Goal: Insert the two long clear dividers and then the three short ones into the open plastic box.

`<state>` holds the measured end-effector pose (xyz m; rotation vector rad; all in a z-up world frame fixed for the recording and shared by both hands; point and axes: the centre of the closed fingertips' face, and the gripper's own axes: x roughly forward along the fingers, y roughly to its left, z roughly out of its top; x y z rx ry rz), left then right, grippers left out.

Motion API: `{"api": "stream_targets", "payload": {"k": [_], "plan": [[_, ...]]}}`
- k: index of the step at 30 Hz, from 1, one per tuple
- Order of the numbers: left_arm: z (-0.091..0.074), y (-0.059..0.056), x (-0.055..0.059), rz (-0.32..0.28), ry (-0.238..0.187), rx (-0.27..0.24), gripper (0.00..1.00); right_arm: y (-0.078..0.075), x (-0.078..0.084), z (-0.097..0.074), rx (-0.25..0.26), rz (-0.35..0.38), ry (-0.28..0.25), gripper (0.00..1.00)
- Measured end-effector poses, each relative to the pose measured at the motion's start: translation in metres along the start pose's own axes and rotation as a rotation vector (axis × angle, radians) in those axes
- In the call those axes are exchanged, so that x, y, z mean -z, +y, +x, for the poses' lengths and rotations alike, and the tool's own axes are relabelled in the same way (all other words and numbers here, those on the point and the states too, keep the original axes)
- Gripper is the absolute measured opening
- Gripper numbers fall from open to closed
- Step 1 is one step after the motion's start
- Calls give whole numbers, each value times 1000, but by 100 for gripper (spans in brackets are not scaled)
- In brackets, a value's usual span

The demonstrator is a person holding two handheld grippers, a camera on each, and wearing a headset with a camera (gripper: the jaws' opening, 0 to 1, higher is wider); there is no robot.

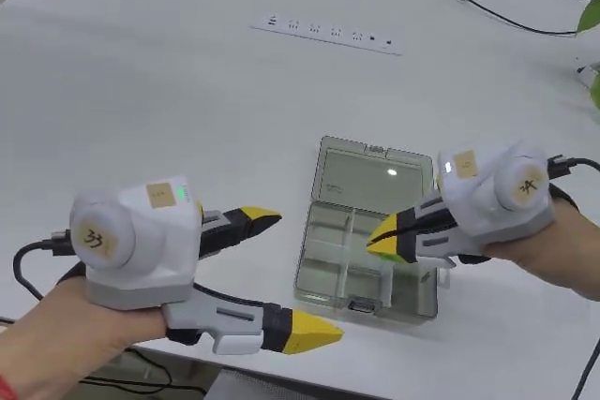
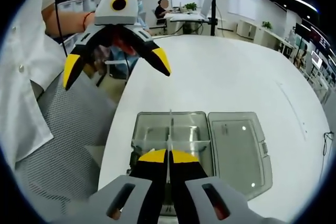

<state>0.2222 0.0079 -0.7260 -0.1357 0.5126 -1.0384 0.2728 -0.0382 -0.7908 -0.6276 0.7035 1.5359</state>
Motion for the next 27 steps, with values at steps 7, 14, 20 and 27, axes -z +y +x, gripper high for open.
{"api": "stream_targets", "payload": {"k": [7, 14, 20, 27], "plan": [[1, 1, 0, -1, 1, 3, 90, 0, 11, 11, -2, -2, 62, 2], [0, 3, -1, -1, 0, 2, 90, 1, 13, 15, -6, -9, 101, 2], [0, 4, 0, 3, 3, -1, 90, 2, 16, 17, -9, -21, 128, 2], [-1, 5, 1, 6, 8, -1, 90, 1, 16, 16, 0, 9, 119, 3]]}}
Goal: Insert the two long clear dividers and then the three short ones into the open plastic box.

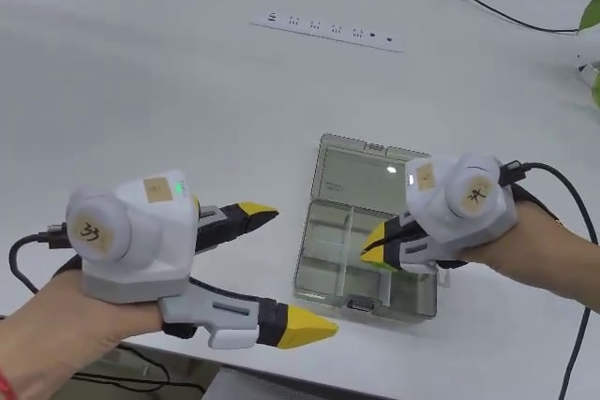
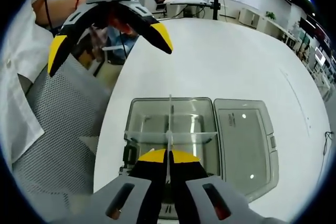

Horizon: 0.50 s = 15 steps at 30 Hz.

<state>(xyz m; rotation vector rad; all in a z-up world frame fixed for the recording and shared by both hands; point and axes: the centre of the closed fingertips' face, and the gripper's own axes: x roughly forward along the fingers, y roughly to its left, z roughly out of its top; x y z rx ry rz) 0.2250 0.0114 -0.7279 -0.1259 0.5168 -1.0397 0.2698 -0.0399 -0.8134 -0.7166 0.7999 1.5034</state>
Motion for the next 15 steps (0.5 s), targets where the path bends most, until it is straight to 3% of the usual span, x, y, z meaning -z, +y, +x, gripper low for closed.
{"api": "stream_targets", "payload": {"k": [4, 15], "plan": [[0, 0, 0, 1, 1, 1, 90, -3, -1, -4, 14, 33, -17, 6], [-3, -2, 0, 7, 4, -3, 90, -10, -17, -41, 56, 148, -162, 14]]}}
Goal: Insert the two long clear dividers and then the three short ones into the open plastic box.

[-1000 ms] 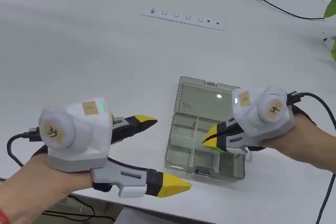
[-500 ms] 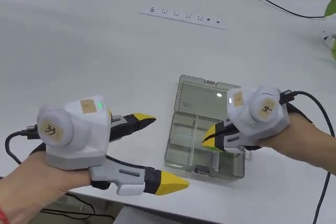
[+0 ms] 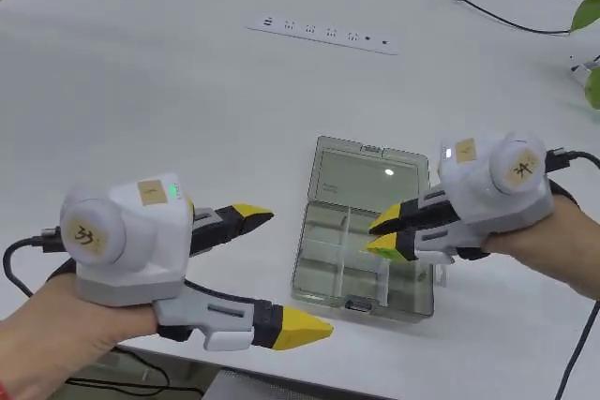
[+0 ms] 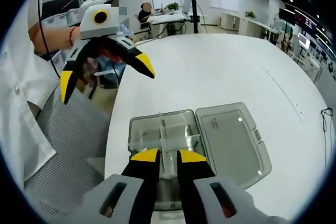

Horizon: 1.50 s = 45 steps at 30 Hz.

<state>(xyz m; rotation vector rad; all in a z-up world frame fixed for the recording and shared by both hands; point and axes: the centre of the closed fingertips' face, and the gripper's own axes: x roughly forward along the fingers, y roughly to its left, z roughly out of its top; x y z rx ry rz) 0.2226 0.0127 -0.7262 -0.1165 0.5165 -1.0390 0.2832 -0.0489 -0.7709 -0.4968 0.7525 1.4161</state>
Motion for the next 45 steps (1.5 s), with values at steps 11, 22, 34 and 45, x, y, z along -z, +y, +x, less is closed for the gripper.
{"api": "stream_targets", "payload": {"k": [11, 22, 34, 45], "plan": [[-2, -1, 1, 9, 15, 0, 91, 2, -2, -39, 46, 69, -91, 22], [-2, -5, 1, 16, 21, 4, 91, 7, 38, -77, 95, 105, -53, 33], [-4, -6, -2, 12, 17, 9, 90, -3, 125, -113, 132, 136, 126, 38], [-5, -3, 1, 3, 28, 9, 90, -19, 194, -125, 138, 78, 333, 45]]}}
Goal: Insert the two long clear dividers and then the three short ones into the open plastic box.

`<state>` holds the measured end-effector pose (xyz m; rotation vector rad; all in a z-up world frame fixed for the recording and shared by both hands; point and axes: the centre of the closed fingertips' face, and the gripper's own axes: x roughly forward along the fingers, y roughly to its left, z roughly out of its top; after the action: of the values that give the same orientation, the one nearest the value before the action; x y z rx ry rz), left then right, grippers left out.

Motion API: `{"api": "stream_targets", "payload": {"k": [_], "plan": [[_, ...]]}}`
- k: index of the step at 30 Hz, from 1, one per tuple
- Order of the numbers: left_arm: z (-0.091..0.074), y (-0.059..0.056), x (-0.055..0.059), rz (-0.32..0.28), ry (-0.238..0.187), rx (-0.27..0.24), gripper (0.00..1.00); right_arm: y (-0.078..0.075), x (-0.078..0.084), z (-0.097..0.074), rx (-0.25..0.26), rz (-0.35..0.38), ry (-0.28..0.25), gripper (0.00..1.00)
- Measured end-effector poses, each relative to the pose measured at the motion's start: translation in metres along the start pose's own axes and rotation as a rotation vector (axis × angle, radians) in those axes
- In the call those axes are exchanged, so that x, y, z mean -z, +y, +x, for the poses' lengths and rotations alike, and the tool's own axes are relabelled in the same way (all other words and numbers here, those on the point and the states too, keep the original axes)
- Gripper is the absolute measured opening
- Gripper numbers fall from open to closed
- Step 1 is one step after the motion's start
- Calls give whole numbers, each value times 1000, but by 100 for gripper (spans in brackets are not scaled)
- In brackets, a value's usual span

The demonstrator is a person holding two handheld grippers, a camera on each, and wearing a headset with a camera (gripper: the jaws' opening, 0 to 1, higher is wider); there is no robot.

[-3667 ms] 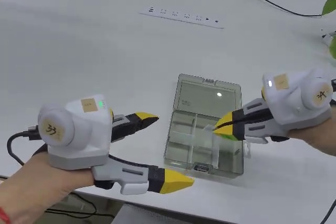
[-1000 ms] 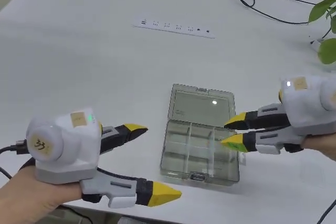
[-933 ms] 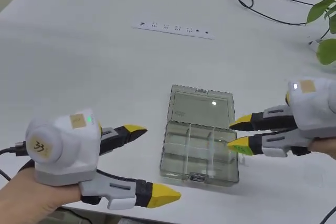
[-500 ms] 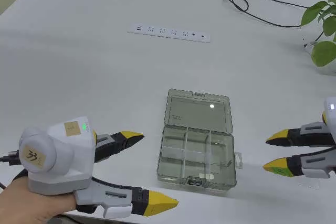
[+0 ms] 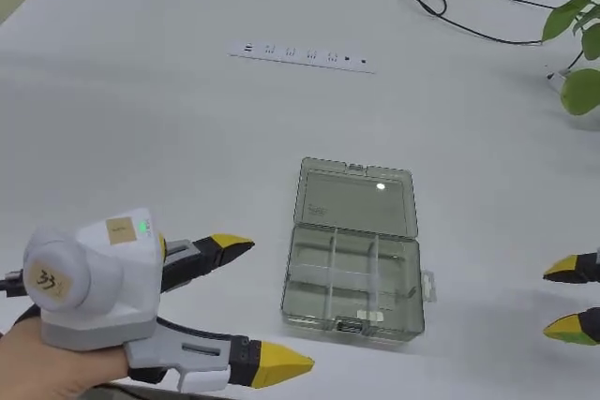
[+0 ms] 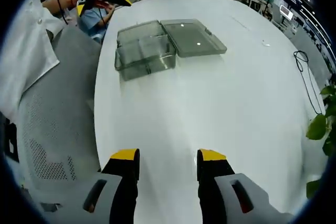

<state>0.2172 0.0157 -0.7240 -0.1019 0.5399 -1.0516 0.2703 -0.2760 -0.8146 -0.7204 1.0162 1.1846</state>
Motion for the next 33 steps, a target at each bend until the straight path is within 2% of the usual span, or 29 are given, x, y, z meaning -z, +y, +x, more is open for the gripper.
{"api": "stream_targets", "payload": {"k": [7, 16, 22, 33], "plan": [[0, 2, 0, -5, 3, -3, 90, -7, 24, 13, 0, -81, 115, 45], [0, 3, 0, -10, 5, -3, 89, -8, 37, 19, -6, -134, 180, 43], [1, 2, 0, -11, 7, 4, 88, -11, 38, 19, 15, -151, 193, 39], [1, 0, 0, -1, 7, 9, 88, -11, 38, 19, 23, -149, 209, 33]]}}
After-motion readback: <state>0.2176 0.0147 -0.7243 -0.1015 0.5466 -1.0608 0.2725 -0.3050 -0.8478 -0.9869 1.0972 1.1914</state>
